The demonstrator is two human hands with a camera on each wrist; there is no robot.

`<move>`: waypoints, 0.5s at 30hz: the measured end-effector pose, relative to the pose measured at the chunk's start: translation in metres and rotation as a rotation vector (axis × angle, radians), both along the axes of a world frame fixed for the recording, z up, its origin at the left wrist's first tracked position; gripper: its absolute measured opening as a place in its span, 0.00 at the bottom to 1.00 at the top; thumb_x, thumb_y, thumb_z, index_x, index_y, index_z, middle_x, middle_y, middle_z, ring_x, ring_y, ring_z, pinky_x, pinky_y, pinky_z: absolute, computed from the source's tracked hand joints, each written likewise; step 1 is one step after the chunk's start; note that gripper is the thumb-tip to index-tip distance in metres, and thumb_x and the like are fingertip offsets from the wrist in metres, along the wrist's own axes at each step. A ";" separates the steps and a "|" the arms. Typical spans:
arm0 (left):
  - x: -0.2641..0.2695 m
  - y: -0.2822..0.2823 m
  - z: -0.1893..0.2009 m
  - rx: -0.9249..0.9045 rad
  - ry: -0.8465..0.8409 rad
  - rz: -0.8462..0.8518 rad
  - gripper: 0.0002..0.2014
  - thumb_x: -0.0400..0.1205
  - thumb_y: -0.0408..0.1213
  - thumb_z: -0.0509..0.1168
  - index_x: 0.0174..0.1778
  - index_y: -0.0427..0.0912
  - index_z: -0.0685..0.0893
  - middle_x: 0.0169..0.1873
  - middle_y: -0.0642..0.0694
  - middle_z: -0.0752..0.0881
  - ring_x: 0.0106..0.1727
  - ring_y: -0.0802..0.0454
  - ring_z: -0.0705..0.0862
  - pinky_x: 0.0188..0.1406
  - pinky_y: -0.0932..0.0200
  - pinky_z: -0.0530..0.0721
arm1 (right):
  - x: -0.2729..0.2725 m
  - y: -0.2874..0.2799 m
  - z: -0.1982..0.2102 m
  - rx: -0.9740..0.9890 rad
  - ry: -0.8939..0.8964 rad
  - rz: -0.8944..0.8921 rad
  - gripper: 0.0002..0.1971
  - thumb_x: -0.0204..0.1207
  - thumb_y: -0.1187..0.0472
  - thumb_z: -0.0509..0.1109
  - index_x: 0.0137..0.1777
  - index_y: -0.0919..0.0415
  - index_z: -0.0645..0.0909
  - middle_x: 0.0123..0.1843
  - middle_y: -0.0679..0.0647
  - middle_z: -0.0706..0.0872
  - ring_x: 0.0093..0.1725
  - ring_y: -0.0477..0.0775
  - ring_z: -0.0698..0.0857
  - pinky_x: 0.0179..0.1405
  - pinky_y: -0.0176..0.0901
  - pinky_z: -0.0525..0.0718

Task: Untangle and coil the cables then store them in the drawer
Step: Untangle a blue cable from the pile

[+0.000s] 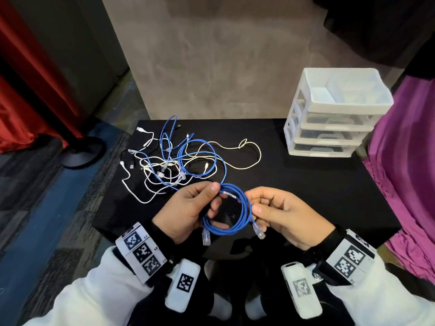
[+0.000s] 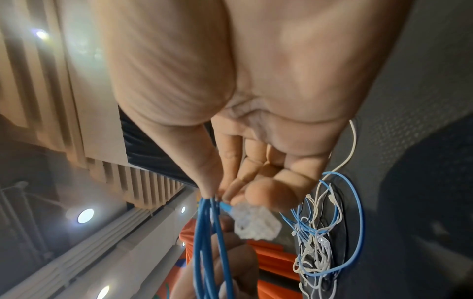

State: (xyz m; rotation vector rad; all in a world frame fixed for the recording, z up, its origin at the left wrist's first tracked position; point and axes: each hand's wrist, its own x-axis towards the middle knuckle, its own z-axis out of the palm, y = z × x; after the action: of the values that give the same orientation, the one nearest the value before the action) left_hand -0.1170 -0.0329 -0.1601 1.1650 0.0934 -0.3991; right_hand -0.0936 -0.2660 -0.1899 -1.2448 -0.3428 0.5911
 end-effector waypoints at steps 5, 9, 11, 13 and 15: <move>0.001 0.000 -0.006 -0.013 -0.047 0.052 0.10 0.85 0.40 0.66 0.48 0.35 0.84 0.31 0.45 0.76 0.28 0.57 0.71 0.37 0.39 0.91 | -0.002 0.002 -0.001 -0.083 0.002 0.065 0.16 0.79 0.69 0.73 0.64 0.77 0.82 0.41 0.55 0.87 0.30 0.46 0.78 0.32 0.38 0.77; 0.001 -0.003 -0.010 0.101 -0.160 0.039 0.12 0.86 0.42 0.66 0.43 0.38 0.83 0.28 0.47 0.74 0.23 0.58 0.66 0.23 0.66 0.71 | -0.001 0.010 -0.001 -0.125 0.098 -0.075 0.07 0.77 0.69 0.73 0.52 0.73 0.85 0.38 0.65 0.81 0.29 0.50 0.78 0.27 0.37 0.78; 0.001 -0.005 -0.011 0.187 -0.179 0.043 0.17 0.87 0.42 0.66 0.48 0.27 0.82 0.26 0.46 0.73 0.20 0.58 0.64 0.21 0.70 0.63 | 0.002 0.012 0.000 -0.091 0.199 -0.160 0.04 0.82 0.72 0.71 0.54 0.73 0.85 0.38 0.66 0.80 0.29 0.52 0.78 0.26 0.38 0.80; 0.001 -0.006 -0.011 0.252 -0.197 0.035 0.19 0.84 0.44 0.65 0.49 0.26 0.83 0.26 0.45 0.74 0.20 0.57 0.65 0.21 0.69 0.64 | 0.005 0.012 0.003 -0.070 0.269 -0.217 0.06 0.85 0.74 0.67 0.56 0.73 0.84 0.36 0.64 0.79 0.29 0.52 0.77 0.24 0.38 0.80; 0.002 -0.006 -0.012 0.318 -0.237 0.013 0.16 0.83 0.44 0.66 0.48 0.31 0.84 0.26 0.43 0.76 0.20 0.55 0.65 0.20 0.67 0.65 | 0.007 0.011 0.006 -0.046 0.323 -0.266 0.06 0.84 0.74 0.66 0.56 0.73 0.84 0.35 0.62 0.78 0.27 0.49 0.76 0.22 0.37 0.78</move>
State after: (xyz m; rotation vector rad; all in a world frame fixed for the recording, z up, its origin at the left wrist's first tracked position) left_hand -0.1152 -0.0393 -0.1716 1.5170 -0.0441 -0.2371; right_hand -0.0869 -0.2548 -0.1841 -1.1910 0.1066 0.5607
